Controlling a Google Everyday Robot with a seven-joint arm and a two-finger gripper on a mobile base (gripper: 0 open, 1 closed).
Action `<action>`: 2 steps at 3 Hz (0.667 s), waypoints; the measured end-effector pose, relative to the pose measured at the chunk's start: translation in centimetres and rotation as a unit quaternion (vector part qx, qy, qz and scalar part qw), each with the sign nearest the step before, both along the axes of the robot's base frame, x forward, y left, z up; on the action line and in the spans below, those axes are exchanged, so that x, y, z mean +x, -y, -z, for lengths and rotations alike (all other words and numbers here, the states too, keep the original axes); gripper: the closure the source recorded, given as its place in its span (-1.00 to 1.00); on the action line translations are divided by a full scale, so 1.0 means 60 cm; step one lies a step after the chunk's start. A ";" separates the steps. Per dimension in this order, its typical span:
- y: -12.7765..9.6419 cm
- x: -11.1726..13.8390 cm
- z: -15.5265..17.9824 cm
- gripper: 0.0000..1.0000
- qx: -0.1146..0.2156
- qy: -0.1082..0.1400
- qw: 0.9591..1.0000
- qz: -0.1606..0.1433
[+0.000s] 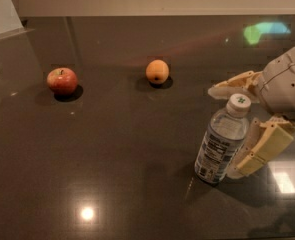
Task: Move blue plastic bottle near apple
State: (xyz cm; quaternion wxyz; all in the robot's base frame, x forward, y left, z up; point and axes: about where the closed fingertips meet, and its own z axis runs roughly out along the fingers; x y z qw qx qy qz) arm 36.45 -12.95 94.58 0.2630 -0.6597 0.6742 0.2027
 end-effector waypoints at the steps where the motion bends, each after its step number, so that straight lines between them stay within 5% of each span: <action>1: -0.005 0.002 0.003 -0.16 0.014 0.001 1.000 0.001; 2: -0.004 0.004 0.004 0.28 0.017 0.001 1.000 0.009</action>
Offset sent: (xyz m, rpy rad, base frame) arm 0.0055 -0.0012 -0.0065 0.0451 0.0108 -0.0381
